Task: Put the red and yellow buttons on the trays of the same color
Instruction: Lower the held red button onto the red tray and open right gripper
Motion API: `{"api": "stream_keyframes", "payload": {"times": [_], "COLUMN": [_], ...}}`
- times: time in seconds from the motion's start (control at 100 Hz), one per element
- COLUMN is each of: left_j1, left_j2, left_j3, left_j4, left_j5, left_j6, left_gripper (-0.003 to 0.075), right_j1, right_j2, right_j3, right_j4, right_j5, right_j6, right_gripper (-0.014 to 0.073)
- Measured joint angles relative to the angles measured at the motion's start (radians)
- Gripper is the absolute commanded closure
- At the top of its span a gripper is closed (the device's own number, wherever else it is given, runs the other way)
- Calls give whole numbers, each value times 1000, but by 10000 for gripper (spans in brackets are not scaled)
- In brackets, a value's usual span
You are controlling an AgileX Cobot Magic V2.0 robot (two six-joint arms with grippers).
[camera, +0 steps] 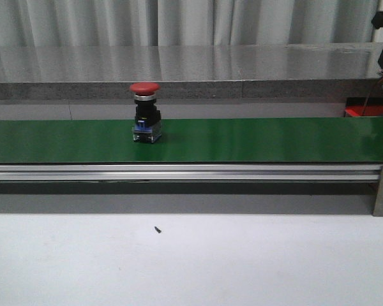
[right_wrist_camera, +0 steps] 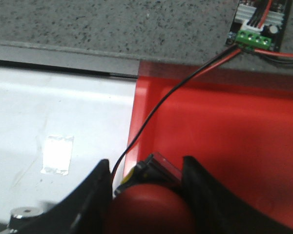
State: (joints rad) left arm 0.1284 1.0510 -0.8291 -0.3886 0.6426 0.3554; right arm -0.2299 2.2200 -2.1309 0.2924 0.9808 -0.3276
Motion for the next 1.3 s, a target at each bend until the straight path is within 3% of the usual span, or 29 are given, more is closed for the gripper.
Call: {"api": "stream_keyframes", "payload": {"times": [0.44, 0.51, 0.66, 0.73, 1.0, 1.3], "left_j1": [0, 0, 0, 0, 0, 0], "left_j2": [-13, -25, -54, -62, -70, -70], "left_j3": [0, 0, 0, 0, 0, 0], "left_j4": [0, 0, 0, 0, 0, 0], "left_j5": [19, 19, 19, 19, 20, 21], "left_j6": [28, 38, 44, 44, 44, 44], "left_gripper": [740, 740, 740, 740, 740, 740], "right_j1": [0, 0, 0, 0, 0, 78], "right_j2": [167, 177, 178, 176, 63, -84], "right_j3": [-74, -74, -78, -78, -78, -82], "right_j4": [-46, -49, -51, -53, -63, -50], "right_j5": [-29, -29, -29, -29, -18, 235], "right_j6": [0, 0, 0, 0, 0, -8], "right_gripper": [379, 332, 118, 66, 66, 66]}}
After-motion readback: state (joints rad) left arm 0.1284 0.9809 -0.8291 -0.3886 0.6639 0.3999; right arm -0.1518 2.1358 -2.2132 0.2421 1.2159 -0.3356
